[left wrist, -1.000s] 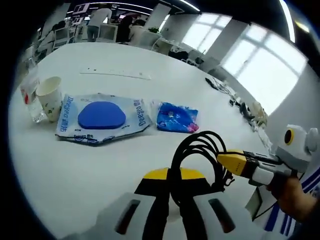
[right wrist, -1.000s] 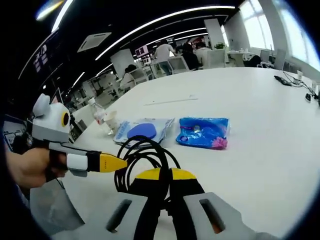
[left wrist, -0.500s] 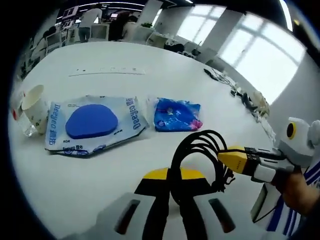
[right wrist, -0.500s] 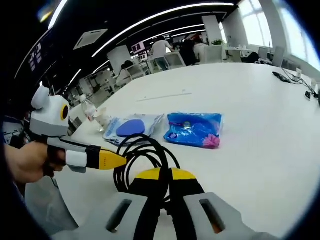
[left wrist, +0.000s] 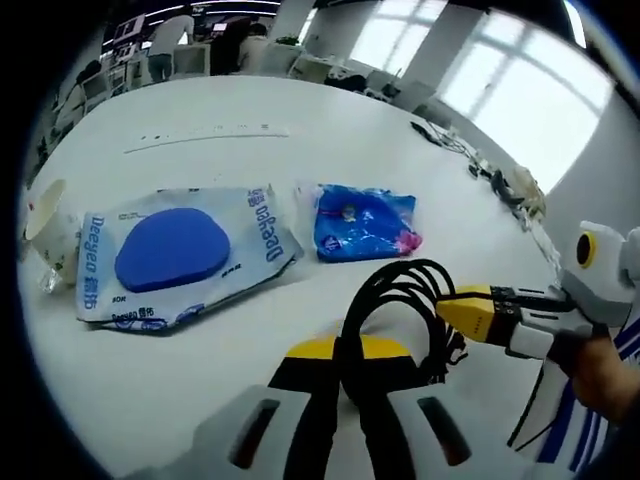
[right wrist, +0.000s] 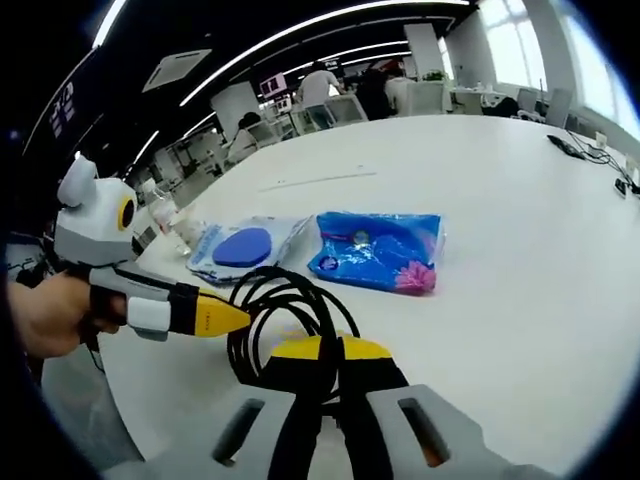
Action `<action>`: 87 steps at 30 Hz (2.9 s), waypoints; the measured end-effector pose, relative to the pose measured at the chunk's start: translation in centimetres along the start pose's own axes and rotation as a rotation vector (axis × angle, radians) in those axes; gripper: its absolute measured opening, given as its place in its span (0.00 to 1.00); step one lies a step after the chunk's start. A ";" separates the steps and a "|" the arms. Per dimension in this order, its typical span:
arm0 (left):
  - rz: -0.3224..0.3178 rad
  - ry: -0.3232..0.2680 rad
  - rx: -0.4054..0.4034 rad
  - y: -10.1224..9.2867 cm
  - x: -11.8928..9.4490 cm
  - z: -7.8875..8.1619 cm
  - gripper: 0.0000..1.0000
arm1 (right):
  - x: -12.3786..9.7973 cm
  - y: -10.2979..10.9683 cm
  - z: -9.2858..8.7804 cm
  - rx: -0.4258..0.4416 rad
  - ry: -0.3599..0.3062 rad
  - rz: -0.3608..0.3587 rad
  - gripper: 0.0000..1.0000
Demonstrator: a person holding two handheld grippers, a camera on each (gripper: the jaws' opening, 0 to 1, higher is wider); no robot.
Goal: Arrange the tabletop items into an orderly group along one side of the table until the central work area is clear of visible clutter.
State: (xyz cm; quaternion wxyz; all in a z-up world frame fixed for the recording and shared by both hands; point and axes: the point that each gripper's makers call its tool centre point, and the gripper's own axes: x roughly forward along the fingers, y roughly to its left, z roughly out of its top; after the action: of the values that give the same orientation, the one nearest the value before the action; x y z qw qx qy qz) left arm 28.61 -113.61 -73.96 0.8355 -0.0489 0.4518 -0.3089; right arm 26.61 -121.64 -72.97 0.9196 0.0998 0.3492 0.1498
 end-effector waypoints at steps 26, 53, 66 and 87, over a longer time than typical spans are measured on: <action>0.033 0.039 0.005 0.7 1.7 -0.8 0.02 | 1.7 -1.3 -1.1 0.022 0.026 -0.015 0.00; 0.077 -0.163 0.053 3.1 -3.2 0.2 0.96 | -2.5 -1.7 1.3 -0.025 -0.199 -0.110 0.95; 0.085 -0.198 0.028 3.5 -6.1 0.3 0.96 | -3.8 0.1 1.9 -0.078 -0.203 -0.097 0.97; 0.073 -0.310 -0.005 6.4 -19.3 -4.1 0.96 | -8.2 6.5 -0.5 -0.107 -0.209 -0.077 0.93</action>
State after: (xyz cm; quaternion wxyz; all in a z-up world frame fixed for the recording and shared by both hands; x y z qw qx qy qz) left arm 20.71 -96.81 -64.65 0.9058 -0.0815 0.3197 -0.2661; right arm 19.14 -118.39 -66.43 0.9600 0.0523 0.2467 0.1213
